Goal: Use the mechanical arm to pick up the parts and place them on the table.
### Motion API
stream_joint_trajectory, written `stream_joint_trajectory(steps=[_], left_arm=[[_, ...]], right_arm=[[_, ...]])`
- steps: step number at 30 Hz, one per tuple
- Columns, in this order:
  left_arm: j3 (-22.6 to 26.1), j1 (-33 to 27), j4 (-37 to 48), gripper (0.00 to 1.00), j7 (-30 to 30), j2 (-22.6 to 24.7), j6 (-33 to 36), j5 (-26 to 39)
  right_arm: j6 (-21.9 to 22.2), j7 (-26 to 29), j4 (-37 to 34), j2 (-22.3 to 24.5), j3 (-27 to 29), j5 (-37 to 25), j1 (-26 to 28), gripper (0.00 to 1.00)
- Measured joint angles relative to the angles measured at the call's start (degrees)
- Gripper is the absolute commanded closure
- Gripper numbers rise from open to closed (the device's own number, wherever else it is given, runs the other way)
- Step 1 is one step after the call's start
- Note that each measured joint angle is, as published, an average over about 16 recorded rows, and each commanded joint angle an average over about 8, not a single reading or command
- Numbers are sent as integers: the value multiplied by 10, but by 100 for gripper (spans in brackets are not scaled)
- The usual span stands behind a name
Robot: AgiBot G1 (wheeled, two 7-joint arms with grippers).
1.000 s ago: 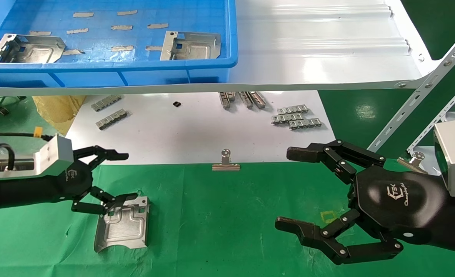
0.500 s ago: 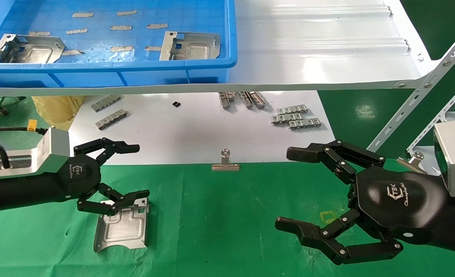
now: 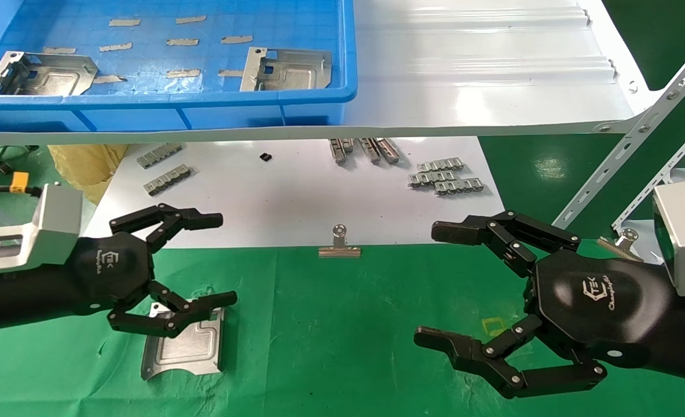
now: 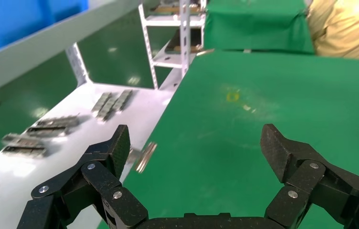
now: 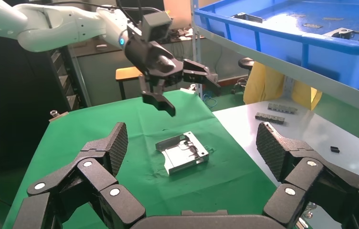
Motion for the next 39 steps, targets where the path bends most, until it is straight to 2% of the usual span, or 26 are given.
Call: stream_joint_trajectory(steps=[23, 30, 39], left_arm=[[-104, 128, -258, 0, -166, -56, -20, -85], [-117, 145, -291, 0, -185, -63, -23, -96], [-117, 145, -289, 0, -184, -63, -23, -96]], right_arm=[[0, 0, 0, 0, 0, 0, 0, 0], [0, 0, 0, 0, 0, 0, 0, 0], [0, 0, 0, 0, 0, 0, 0, 0]])
